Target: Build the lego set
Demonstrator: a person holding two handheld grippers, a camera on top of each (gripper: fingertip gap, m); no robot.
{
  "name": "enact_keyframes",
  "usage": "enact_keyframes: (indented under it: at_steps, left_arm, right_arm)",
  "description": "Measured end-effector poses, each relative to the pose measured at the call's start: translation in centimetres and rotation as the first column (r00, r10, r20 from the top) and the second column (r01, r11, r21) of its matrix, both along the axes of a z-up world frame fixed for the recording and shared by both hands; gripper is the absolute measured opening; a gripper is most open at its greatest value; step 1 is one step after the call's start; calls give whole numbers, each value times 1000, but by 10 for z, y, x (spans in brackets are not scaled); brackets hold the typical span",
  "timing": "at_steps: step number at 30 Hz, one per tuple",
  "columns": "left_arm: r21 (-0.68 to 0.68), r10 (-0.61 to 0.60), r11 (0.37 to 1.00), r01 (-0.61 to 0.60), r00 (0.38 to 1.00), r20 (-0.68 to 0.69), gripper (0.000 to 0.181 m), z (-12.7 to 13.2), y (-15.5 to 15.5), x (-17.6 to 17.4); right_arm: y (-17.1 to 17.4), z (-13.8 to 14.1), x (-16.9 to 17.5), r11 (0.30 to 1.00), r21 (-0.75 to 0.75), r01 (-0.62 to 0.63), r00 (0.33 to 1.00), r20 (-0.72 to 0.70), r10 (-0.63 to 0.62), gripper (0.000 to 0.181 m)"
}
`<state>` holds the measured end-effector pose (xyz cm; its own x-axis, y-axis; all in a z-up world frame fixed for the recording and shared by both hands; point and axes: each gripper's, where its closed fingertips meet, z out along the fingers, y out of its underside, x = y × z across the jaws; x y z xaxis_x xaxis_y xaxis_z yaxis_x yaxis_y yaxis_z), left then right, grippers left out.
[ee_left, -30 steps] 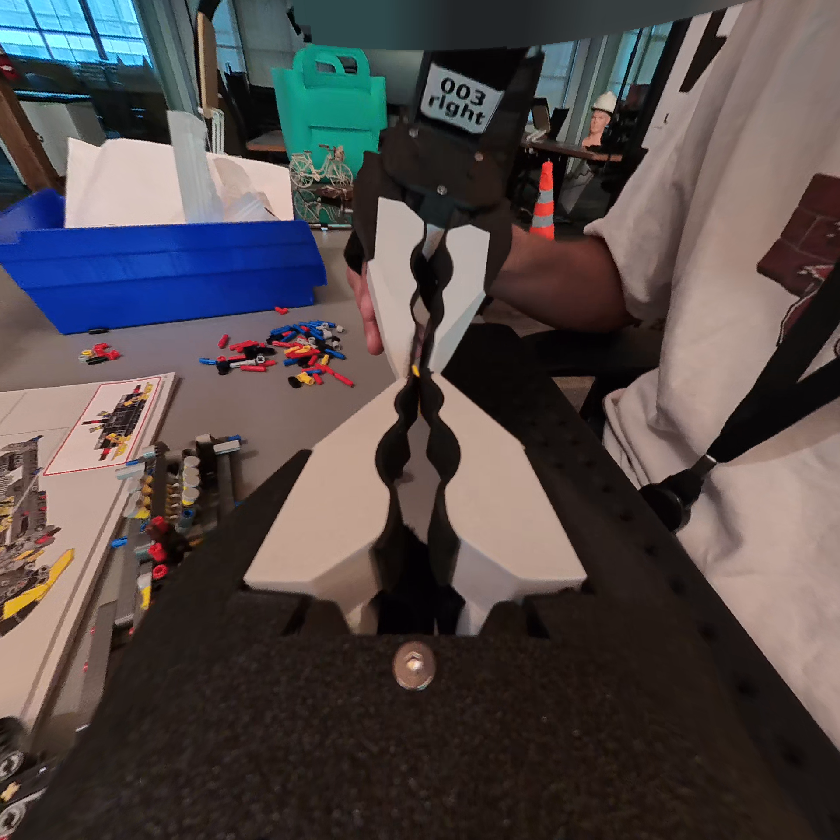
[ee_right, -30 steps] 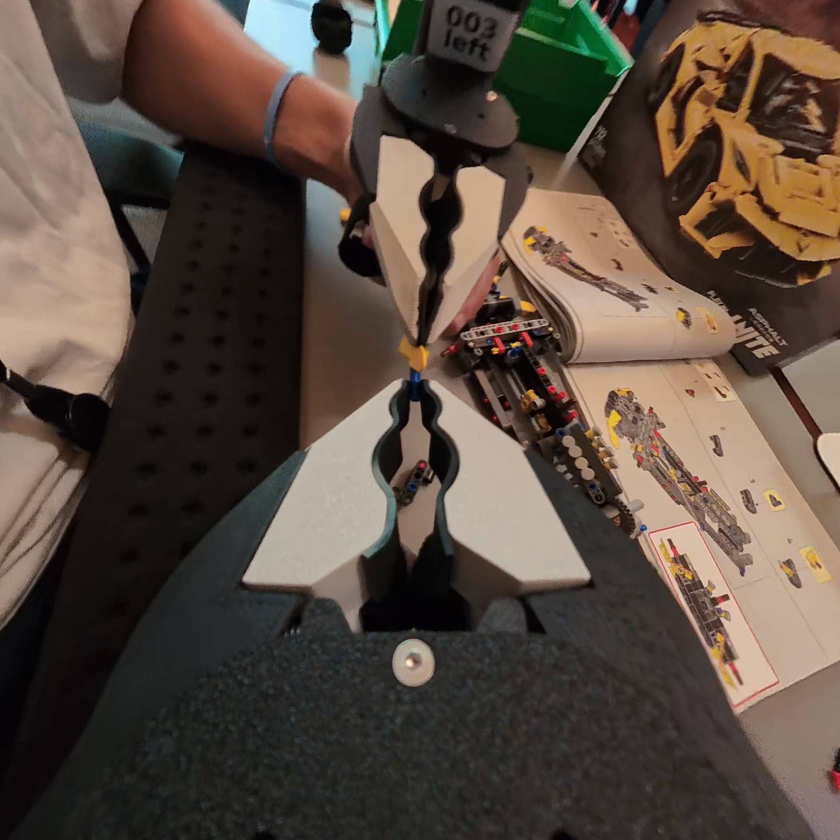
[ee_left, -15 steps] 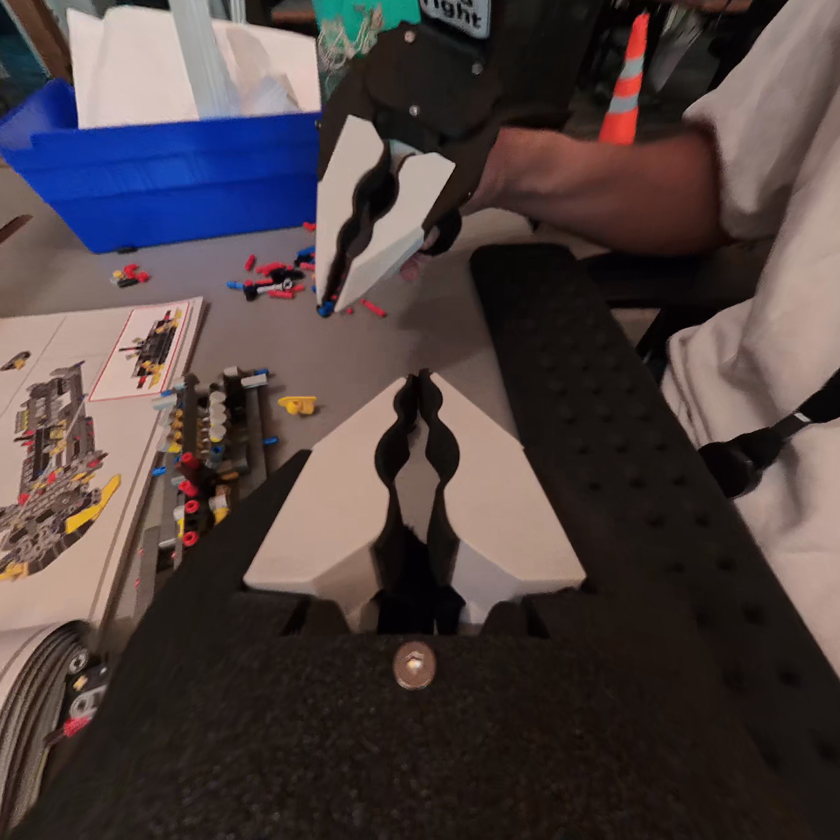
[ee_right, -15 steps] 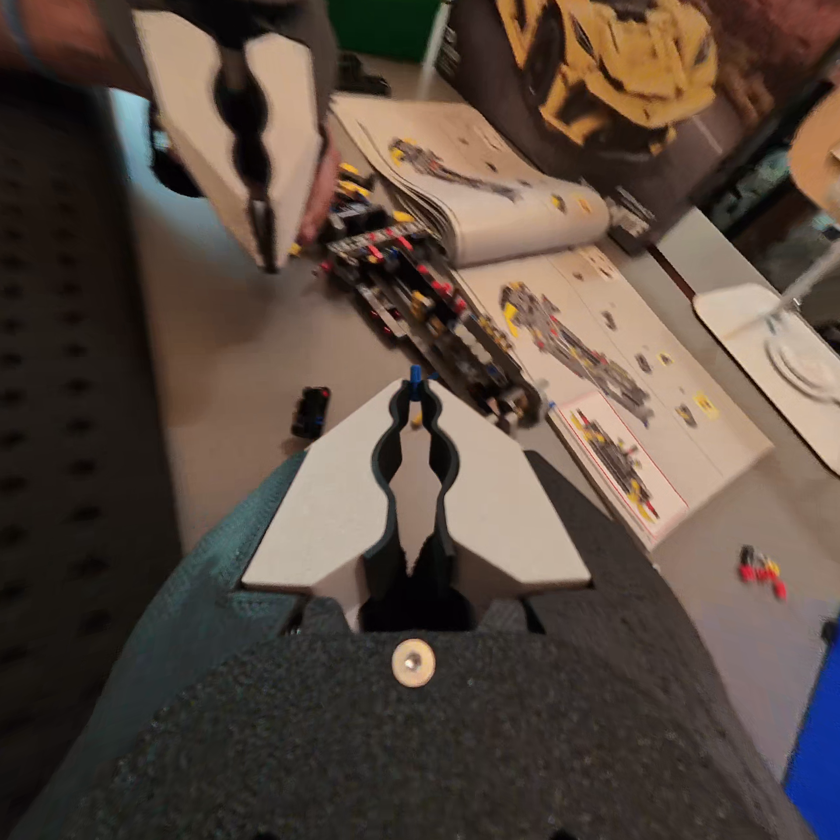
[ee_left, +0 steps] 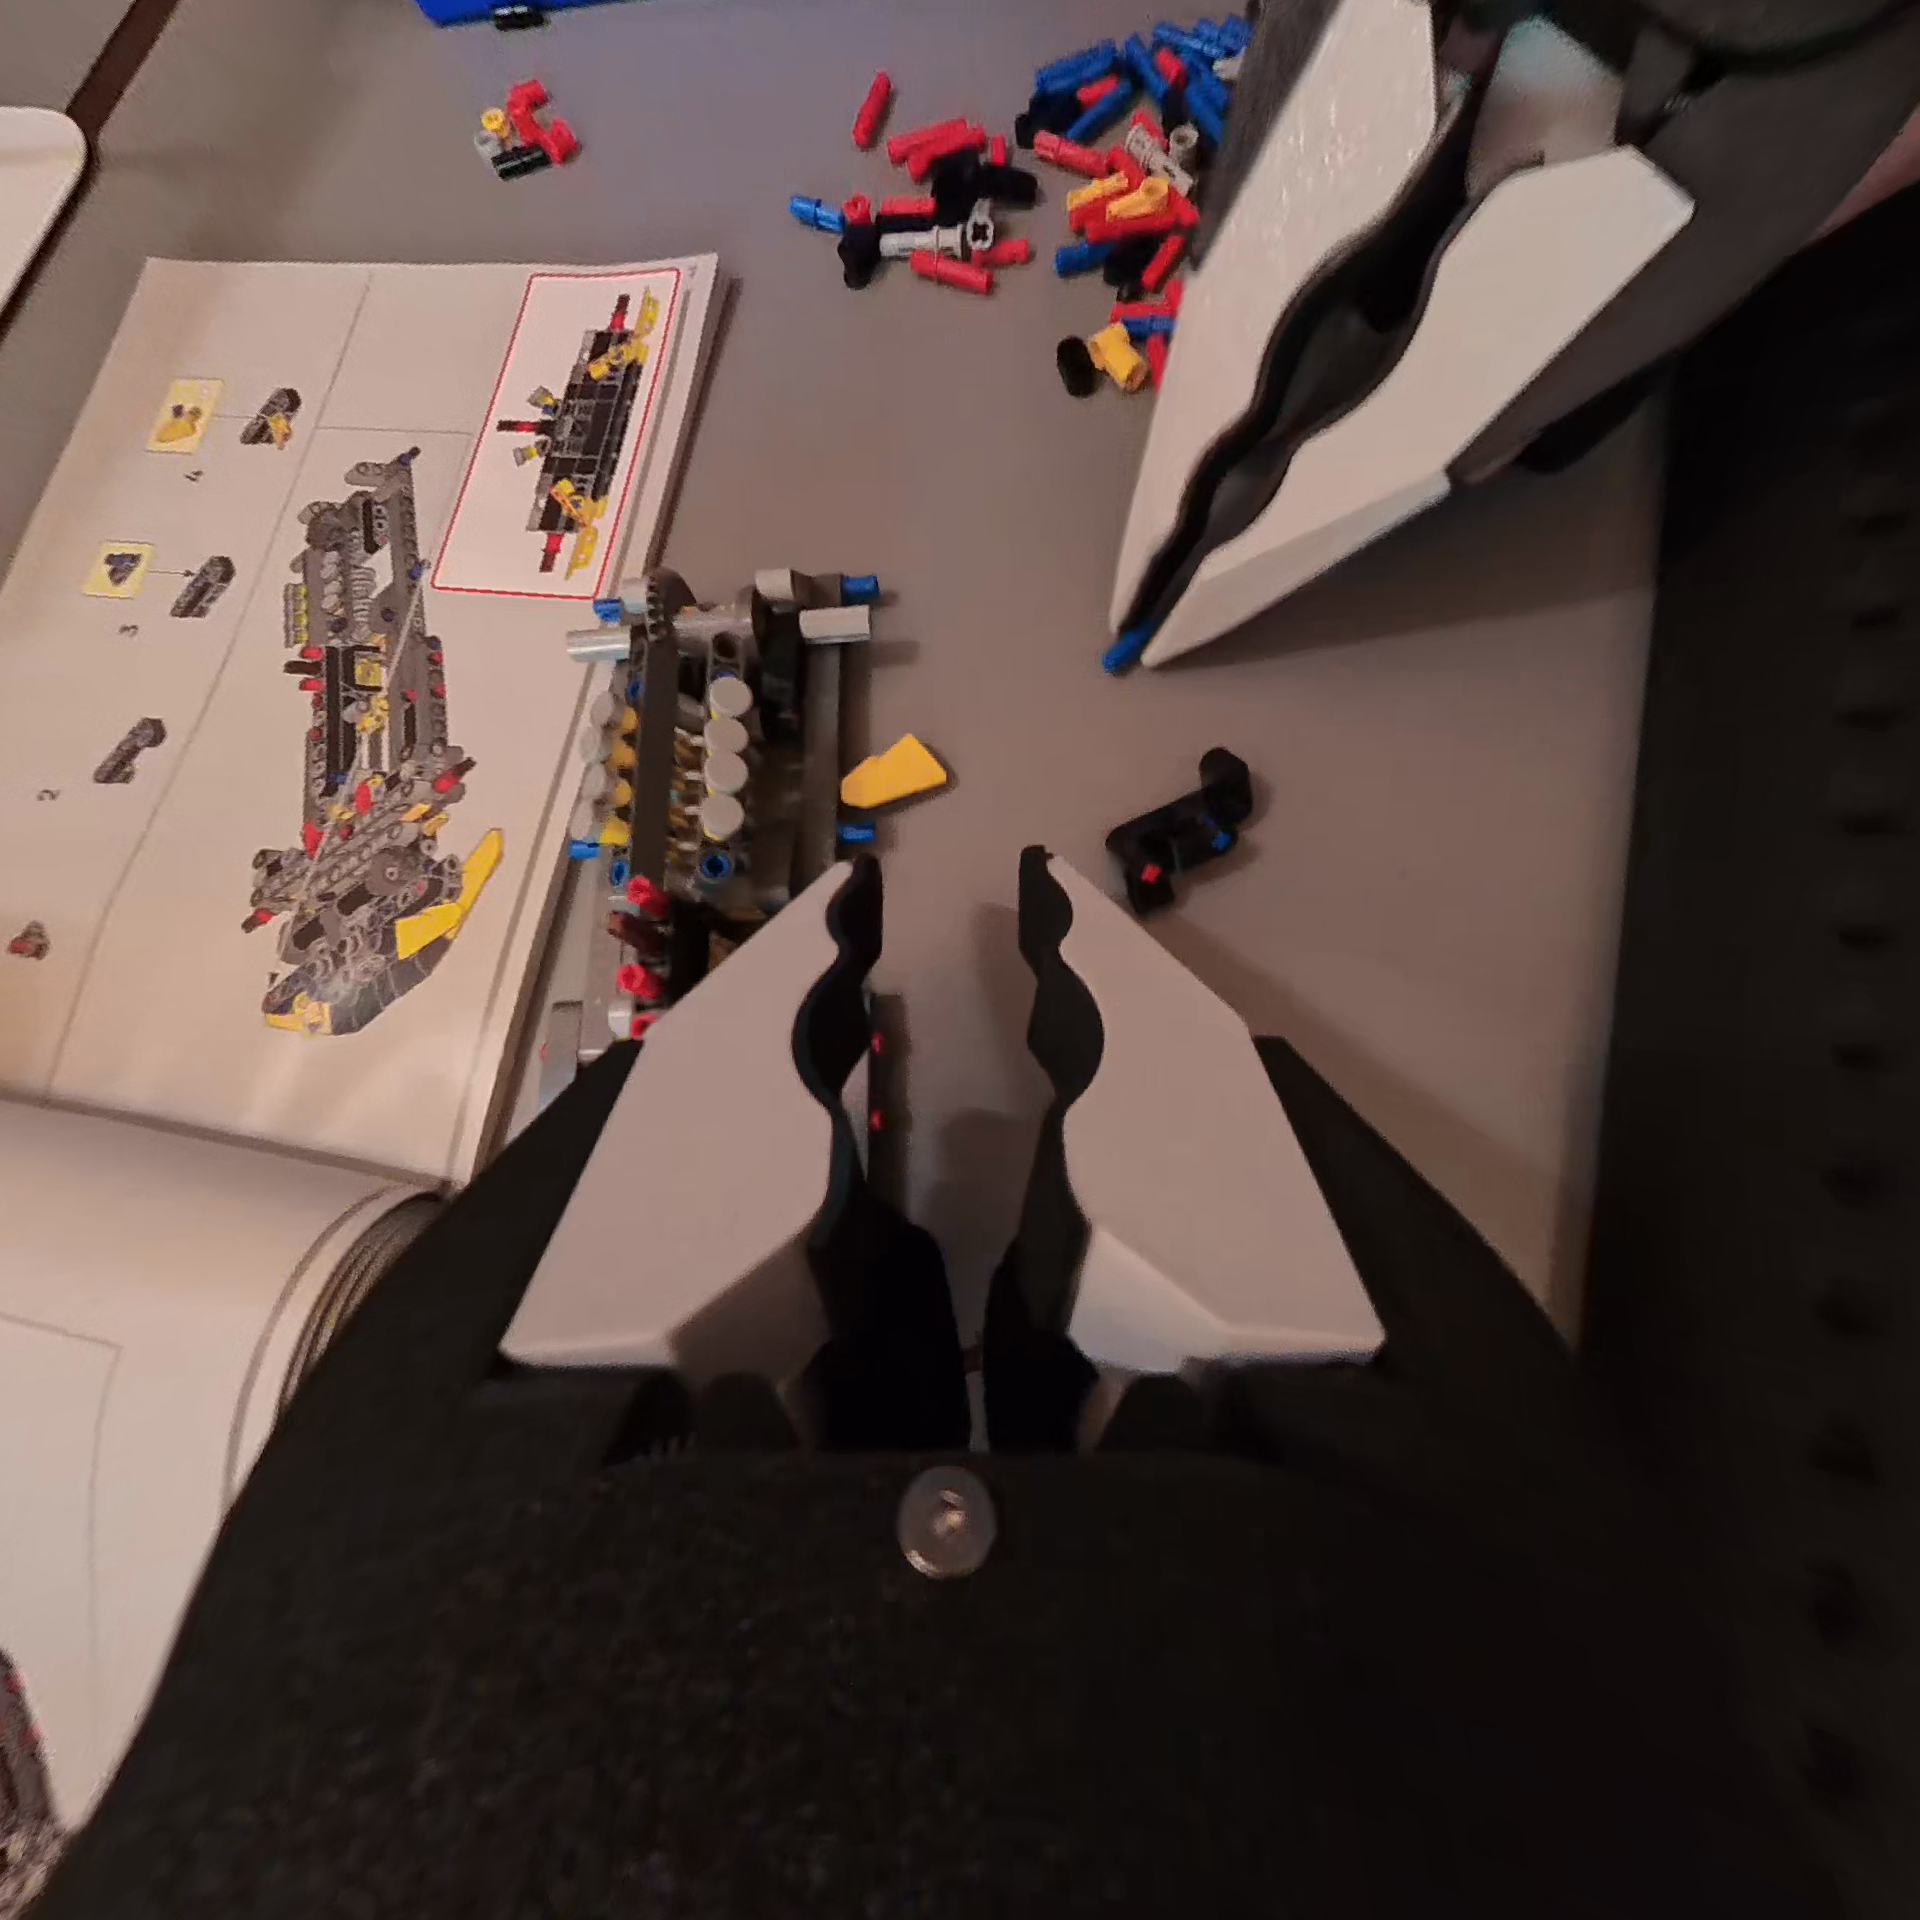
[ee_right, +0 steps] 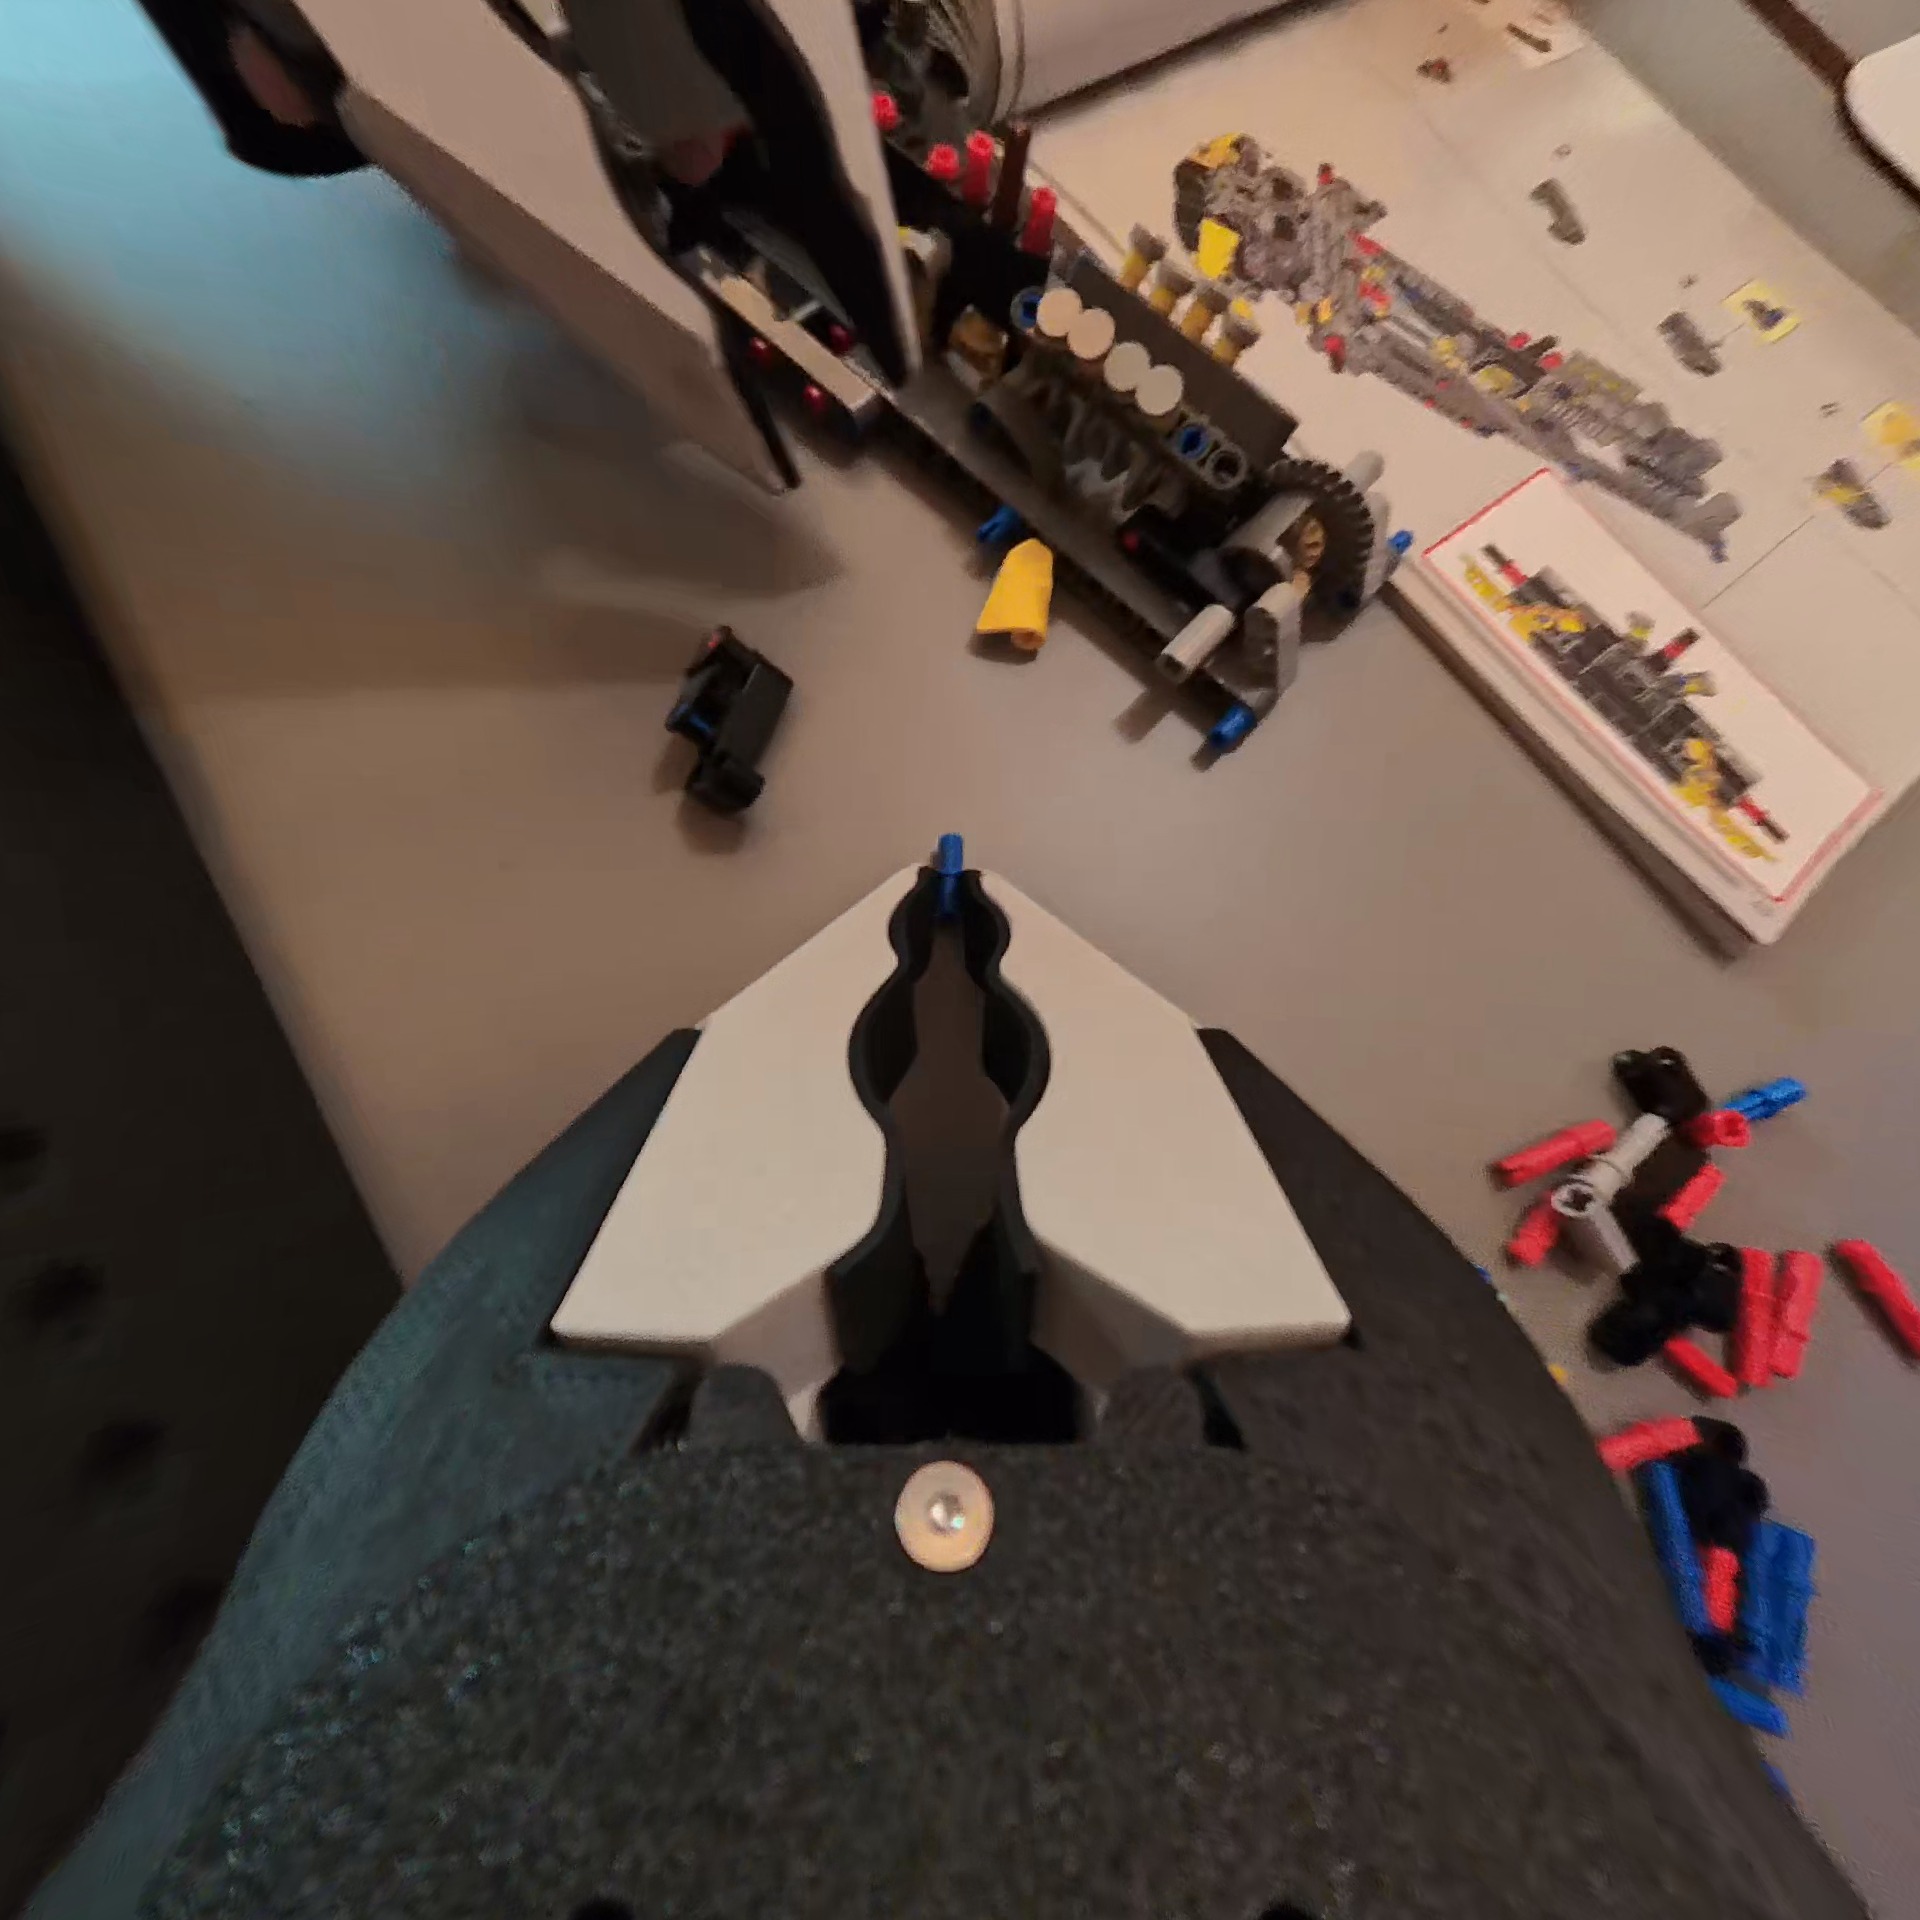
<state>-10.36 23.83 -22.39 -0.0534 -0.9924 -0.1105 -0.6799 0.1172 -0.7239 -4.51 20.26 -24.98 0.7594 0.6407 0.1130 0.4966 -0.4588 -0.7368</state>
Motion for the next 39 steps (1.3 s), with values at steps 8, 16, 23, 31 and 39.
enact_keyframes:
  at_steps: [8, 16, 23, 31, 39]
  left_arm:
    - [-134, 68, 990, -52, 991, 118, 17, 12, 5, -1]
    - [-222, 99, 973, -54, 975, 198, 15, 23, 6, -11]
    - [-479, 200, 875, -69, 953, 229, 17, 33, 7, -11]
    - [-554, 158, 809, 197, 835, 528, 21, 94, -12, -9]
    - [-503, 114, 821, 270, 785, 609, 12, 110, -23, -11]
  right_arm:
    - [7, 18, -12, 999, -34, -17, 991, -134, 13, 20]
    - [53, 4, -27, 996, -77, 51, 998, -18, -52, 26]
    - [52, 4, -34, 1000, 14, 13, 998, 61, -14, 12]
    - [34, 126, -63, 730, 682, -43, 991, 120, -54, 12]
    - [23, 139, -79, 670, 740, -47, 996, 82, -22, 12]
